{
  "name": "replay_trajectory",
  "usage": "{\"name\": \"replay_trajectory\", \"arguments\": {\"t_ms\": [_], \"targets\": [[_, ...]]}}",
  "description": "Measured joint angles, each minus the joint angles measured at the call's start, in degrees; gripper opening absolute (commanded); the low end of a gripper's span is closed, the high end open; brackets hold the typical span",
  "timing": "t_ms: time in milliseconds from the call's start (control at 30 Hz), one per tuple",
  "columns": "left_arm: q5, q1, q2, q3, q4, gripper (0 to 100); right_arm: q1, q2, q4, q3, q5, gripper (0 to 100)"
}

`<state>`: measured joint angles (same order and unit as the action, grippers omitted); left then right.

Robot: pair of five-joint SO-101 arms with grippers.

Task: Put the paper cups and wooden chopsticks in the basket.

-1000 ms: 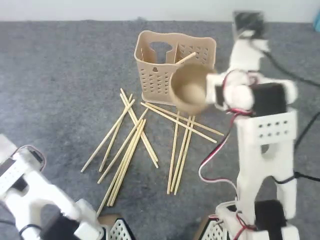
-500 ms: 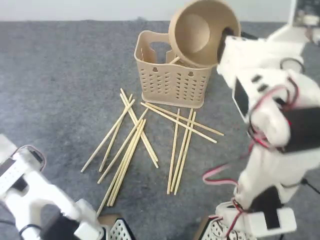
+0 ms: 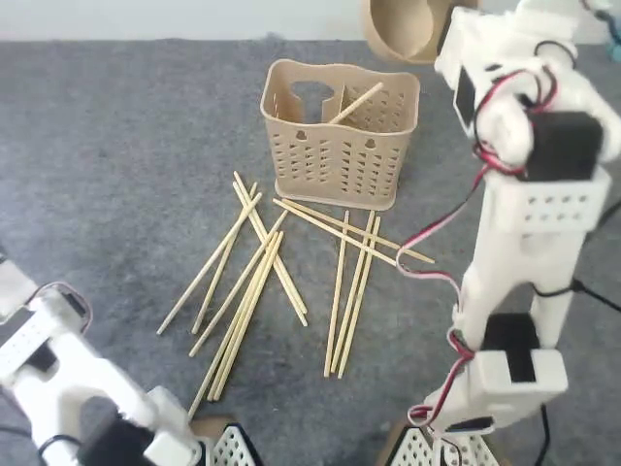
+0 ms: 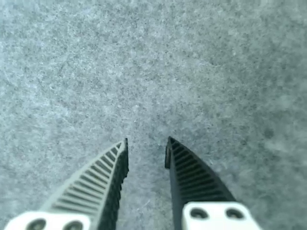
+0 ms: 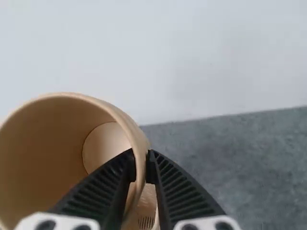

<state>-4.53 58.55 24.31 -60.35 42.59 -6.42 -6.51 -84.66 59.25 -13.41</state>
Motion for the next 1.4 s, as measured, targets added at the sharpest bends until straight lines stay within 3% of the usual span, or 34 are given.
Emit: {"name": "replay_trajectory", "arguments": {"t_ms": [300,900,1133,1400], "targets": [[-0.2,-0.2,0.0,0.0,-0.3,13,1.8,-7.5,-5.1,0.0,1.8,0.6],[-0.7,-1.9,0.0,0.0,-0.3,13,-1.7,-6.2,-9.8,0.0,4.5,1.3],[-0.7,-1.9,0.0,0.0,-0.3,13,-1.9,-9.9,-9.8,0.0,7.7,24.0],[-0.7,-1.9,0.0,0.0,-0.3,13,-1.8,-5.6,-8.7,0.0,8.1,15.8]]}}
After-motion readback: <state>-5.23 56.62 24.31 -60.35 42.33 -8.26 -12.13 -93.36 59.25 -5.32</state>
